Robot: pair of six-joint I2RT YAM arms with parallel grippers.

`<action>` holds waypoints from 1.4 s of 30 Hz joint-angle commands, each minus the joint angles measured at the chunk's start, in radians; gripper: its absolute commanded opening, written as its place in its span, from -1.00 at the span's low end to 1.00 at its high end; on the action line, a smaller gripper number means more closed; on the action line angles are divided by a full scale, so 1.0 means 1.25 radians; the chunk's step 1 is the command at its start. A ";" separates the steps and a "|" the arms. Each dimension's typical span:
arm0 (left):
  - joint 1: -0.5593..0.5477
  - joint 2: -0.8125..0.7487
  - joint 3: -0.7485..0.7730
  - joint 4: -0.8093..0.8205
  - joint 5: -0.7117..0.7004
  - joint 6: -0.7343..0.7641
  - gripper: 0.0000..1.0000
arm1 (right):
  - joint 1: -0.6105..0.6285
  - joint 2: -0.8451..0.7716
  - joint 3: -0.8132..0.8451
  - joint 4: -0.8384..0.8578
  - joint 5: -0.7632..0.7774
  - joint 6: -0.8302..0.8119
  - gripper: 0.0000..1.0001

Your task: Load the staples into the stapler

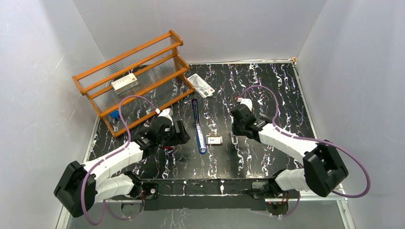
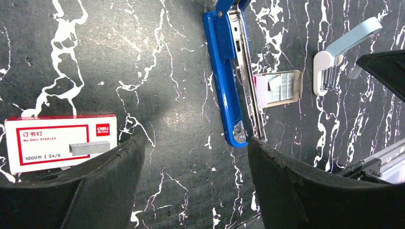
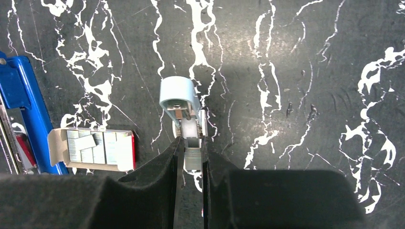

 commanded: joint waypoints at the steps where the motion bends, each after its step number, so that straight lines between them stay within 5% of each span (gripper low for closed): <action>1: 0.004 -0.003 -0.004 -0.017 -0.041 -0.011 0.53 | 0.028 0.022 0.043 0.038 0.027 -0.011 -0.50; 42: 0.003 0.008 -0.012 -0.010 -0.027 -0.017 0.53 | 0.041 0.041 -0.034 0.148 0.036 -0.076 -0.48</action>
